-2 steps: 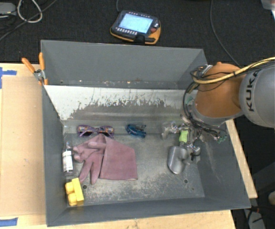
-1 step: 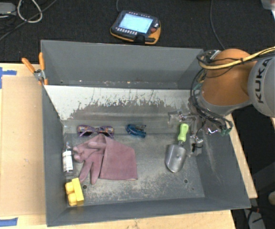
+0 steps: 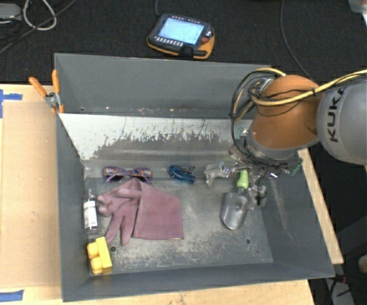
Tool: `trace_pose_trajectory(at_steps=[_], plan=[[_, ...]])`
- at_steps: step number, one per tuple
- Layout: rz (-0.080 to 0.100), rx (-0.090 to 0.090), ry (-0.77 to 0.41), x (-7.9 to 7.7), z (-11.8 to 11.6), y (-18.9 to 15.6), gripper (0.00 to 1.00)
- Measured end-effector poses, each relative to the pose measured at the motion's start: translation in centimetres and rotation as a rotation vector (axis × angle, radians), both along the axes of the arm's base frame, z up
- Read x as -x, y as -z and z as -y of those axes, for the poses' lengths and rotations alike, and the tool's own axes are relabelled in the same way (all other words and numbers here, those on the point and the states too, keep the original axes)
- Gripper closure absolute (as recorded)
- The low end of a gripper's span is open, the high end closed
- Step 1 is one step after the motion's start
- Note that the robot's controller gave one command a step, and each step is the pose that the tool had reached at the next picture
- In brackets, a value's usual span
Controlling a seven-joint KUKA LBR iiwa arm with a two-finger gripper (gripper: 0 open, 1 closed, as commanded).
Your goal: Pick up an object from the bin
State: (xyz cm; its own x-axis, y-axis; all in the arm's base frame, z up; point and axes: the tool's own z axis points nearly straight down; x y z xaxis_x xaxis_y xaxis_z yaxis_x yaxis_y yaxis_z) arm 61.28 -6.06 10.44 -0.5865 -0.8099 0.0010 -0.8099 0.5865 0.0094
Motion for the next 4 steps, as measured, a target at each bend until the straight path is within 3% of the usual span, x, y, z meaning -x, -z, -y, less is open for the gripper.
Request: trace_pose_trajectory(at_steps=[1, 2, 4], plan=[[0.01, 0.002, 0.053, -0.5, 2.7, 3.5, 0.0], [0.004, -0.005, -0.235, 0.2, 1.5, 3.5, 1.0], [0.004, -0.007, -0.232, 0.2, 1.5, 3.1, 1.0]])
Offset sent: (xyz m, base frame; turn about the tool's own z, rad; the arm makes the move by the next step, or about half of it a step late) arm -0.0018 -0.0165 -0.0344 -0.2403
